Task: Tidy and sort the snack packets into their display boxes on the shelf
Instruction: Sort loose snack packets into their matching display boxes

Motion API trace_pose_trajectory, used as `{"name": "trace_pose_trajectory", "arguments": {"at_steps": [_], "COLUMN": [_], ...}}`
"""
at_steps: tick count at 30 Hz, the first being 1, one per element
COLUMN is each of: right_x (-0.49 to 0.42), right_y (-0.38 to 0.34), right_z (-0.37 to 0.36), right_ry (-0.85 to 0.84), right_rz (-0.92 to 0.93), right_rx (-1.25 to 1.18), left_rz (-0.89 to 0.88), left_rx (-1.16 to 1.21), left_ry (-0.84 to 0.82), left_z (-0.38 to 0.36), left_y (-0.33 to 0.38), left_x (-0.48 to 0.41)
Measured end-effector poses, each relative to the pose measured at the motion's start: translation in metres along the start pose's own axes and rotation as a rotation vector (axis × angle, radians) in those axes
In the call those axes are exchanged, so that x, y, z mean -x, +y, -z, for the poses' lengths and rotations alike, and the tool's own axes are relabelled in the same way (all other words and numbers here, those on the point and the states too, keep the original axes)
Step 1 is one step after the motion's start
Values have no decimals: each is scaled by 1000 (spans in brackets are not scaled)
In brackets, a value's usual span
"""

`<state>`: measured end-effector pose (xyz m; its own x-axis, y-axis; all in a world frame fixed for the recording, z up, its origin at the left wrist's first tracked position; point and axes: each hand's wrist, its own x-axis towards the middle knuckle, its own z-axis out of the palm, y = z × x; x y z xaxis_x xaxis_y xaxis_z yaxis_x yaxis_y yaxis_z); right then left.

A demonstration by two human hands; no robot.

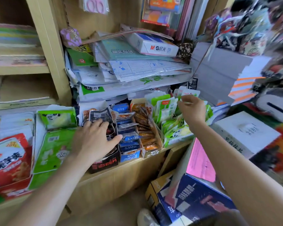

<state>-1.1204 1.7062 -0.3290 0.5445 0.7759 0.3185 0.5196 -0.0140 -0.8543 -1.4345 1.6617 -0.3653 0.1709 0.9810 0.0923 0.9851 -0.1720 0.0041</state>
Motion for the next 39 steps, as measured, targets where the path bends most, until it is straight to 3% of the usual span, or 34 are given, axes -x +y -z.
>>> {"name": "trace_pose_trajectory", "arguments": {"at_steps": [8, 12, 17, 22, 25, 31, 35, 39], "right_x": [-64, -71, -70, -54, -25, 58, 90, 105], "right_y": [-12, -16, -16, -41, -61, -64, -58, -67], "right_z": [-38, -53, -54, -32, -24, -16, -26, -43], "right_ry": [-204, -153, -75, 193, 228, -139, -305, -339], "right_rz": [-186, -298, -191, -42, -34, -264, -277, -123], "right_rx": [146, 292, 381, 34, -281, -842, -819, -733], "left_rz": [-17, -23, -13, -12, -1, 24, 18, 27], "left_rx": [74, 84, 152, 220, 325, 534, 629, 479], "left_ry": [62, 83, 120, 131, 158, 287, 343, 284], "left_z": [-11, -14, -13, -9, -8, 10, 17, 9], "left_y": [-11, -14, -15, -17, -19, -18, -26, -53], "left_x": [-2, -1, -1, 2, 3, 17, 26, 36]}}
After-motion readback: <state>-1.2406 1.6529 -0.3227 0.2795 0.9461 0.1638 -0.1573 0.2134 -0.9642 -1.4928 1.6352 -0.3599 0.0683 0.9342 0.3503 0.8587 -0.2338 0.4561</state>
